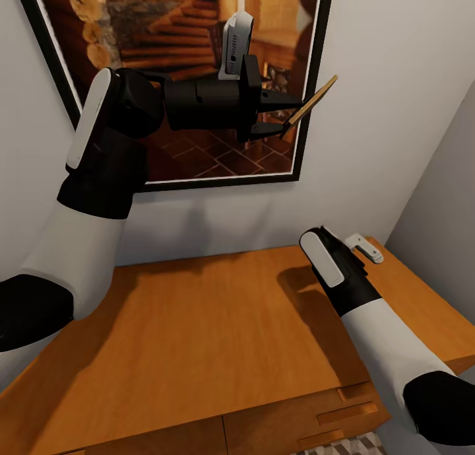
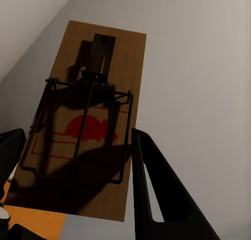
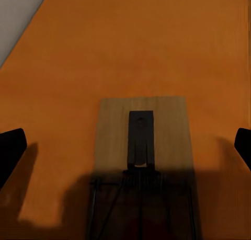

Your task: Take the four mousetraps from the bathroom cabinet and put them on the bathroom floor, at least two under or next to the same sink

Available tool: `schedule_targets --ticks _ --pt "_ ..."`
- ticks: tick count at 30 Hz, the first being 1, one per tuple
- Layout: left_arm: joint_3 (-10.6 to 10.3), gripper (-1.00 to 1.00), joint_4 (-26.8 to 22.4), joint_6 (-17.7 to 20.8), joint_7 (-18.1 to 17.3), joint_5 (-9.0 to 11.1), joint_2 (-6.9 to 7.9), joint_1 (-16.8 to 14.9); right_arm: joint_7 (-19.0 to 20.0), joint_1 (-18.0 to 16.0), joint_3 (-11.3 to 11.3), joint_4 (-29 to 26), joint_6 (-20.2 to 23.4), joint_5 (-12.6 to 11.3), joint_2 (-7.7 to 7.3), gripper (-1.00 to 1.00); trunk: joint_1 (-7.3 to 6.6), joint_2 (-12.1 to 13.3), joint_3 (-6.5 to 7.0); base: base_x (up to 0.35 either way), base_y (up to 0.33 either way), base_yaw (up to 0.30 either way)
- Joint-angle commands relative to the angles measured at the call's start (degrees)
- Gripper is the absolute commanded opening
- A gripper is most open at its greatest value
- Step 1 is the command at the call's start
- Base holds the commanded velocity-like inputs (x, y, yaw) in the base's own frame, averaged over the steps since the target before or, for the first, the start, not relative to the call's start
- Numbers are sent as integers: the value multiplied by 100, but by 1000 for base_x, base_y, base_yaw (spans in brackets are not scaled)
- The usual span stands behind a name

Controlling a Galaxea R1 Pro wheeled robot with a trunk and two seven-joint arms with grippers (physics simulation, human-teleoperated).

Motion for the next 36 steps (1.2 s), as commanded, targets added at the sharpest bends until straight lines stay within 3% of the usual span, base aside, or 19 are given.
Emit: schedule_targets --ticks 1,16,17,36 --pt "4 -100 -1 6 52 48 -2 -5 -35 -6 18 26 51 -36 -7 100 0 -3 -5 0 0 0" --pt "5 -100 10 1 -119 48 -6 -5 -35 -6 38 650 -184 -27 6 100 0 -3 -5 0 0 0" --pt "5 -100 11 0 -125 48 -7 -5 -35 -6 40 655 -195 -27 5 -100 0 -3 -5 0 0 0" --pt "5 -100 20 -11 -151 48 -11 -5 -35 -6 40 680 -349 -27 3 -100 0 -3 -5 0 0 0"
